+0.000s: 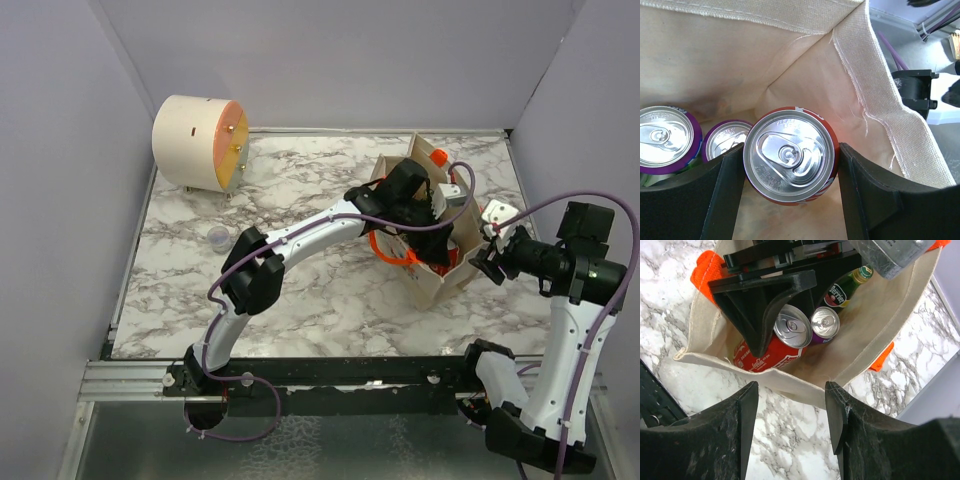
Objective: Place the beverage into the canvas bag
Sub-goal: Place the drink in the canvas bag.
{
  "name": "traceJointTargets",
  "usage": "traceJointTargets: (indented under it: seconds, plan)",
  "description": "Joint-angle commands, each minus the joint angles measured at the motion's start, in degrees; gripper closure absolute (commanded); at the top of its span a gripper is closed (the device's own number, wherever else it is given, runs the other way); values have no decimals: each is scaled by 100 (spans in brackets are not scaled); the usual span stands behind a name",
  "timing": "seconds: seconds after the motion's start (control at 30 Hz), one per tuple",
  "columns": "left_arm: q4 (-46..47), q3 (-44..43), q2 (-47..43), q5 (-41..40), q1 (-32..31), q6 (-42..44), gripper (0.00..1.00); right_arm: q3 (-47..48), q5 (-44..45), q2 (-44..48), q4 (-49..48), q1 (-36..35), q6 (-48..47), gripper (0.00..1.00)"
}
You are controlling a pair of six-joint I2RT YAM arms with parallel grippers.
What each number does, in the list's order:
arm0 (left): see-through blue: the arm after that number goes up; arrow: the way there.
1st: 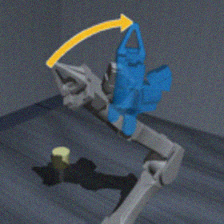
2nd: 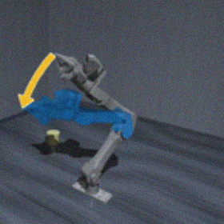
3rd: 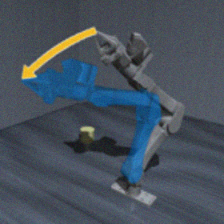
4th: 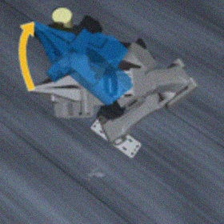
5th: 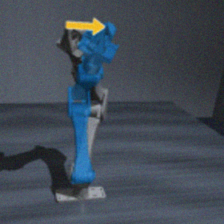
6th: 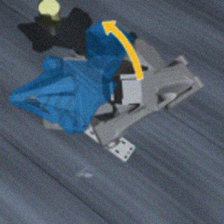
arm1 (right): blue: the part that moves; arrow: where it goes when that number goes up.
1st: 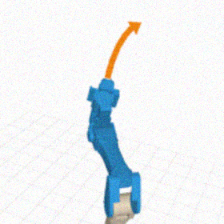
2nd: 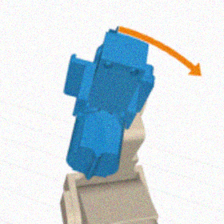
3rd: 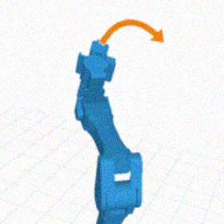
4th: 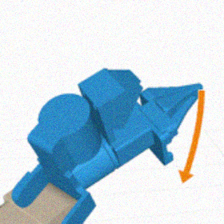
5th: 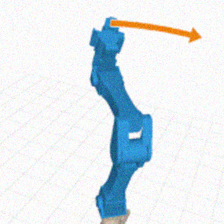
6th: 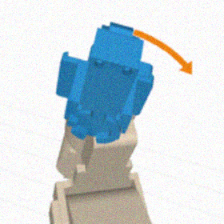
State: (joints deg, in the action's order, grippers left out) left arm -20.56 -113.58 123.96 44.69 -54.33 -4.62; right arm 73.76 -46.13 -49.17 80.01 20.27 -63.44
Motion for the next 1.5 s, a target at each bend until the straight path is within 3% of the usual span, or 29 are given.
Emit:
traceJointTargets:
  seconds: [0.0, 0.67, 1.07, 1.47]
  plan:
    - [239, 55, -357, 60, -8, 143, 100, -139, 53, -57, 84, -89, -555, 45]
    - [86, 23, -75, 814, -38, 1340, 100, -512, 518, -187, 94, -786, -1923, 44]
    - [86, -130, 62, 981, -98, 1329, 100, -304, 304, 53, 81, -929, -2304, 44]
    - [115, -500, -238, 956, 24, 1285, 100, 264, -92, -541, 36, -928, -983, 44]
